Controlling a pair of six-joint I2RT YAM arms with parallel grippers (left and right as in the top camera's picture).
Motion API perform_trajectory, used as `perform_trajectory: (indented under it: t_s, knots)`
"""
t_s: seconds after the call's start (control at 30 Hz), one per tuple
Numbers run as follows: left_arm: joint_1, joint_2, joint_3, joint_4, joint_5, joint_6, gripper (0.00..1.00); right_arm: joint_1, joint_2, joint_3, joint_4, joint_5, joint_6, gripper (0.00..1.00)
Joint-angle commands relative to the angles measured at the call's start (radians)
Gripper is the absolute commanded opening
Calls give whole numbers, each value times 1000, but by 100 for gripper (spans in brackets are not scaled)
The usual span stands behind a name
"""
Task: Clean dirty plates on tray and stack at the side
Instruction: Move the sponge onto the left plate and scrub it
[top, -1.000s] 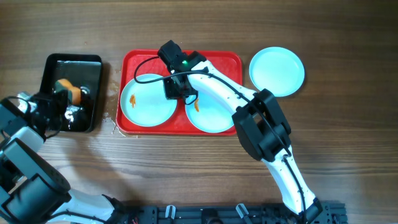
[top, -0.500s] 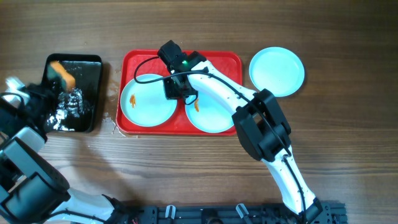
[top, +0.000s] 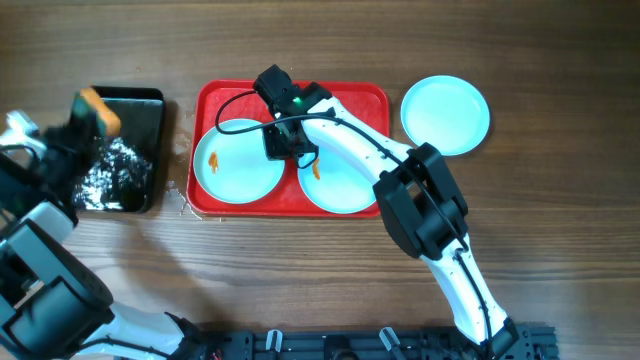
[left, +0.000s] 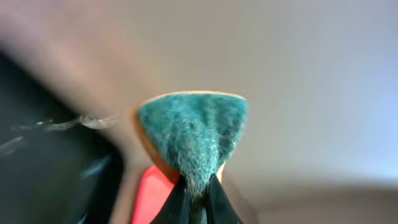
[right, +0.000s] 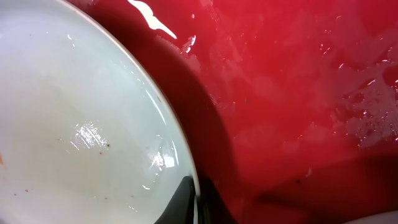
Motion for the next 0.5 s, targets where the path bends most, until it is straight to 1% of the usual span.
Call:
perform_trajectory:
  t_s: [0.0, 0.03, 0.1, 0.13, 0.17, 0.23, 0.27, 0.33, 0.43, 0.47]
  knots:
    - [-7, -12, 11, -6, 105, 31, 4, -9, 58, -36, -25, 71, -13, 4]
    - [-7, -12, 11, -132, 35, 33, 4, -9, 58, -36, -25, 70, -14, 4]
    - [-7, -12, 11, -320, -45, 23, 4, -9, 58, -36, -26, 70, -13, 4]
    - [-7, -12, 11, -362, -50, 46, 4, -9, 58, -36, -27, 70, -14, 4]
    - [-7, -18, 11, -365, -26, 79, 4, -9, 58, -36, -29, 70, -14, 4]
    - [-11, -51, 11, -361, -19, 90, 4, -9, 58, -36, -31, 71, -13, 4]
    - [-19, -92, 11, -360, -23, 148, 4, -9, 58, -36, -30, 71, -14, 4]
    - [-56, -183, 11, -383, -114, 256, 4, -9, 58, -36, -29, 71, -13, 4]
    - [-163, -327, 11, -493, -387, 442, 4, -9, 58, -36, -28, 71, -13, 4]
    - [-203, -354, 11, -520, -449, 483, 4, -9, 58, -36, -27, 71, -13, 4]
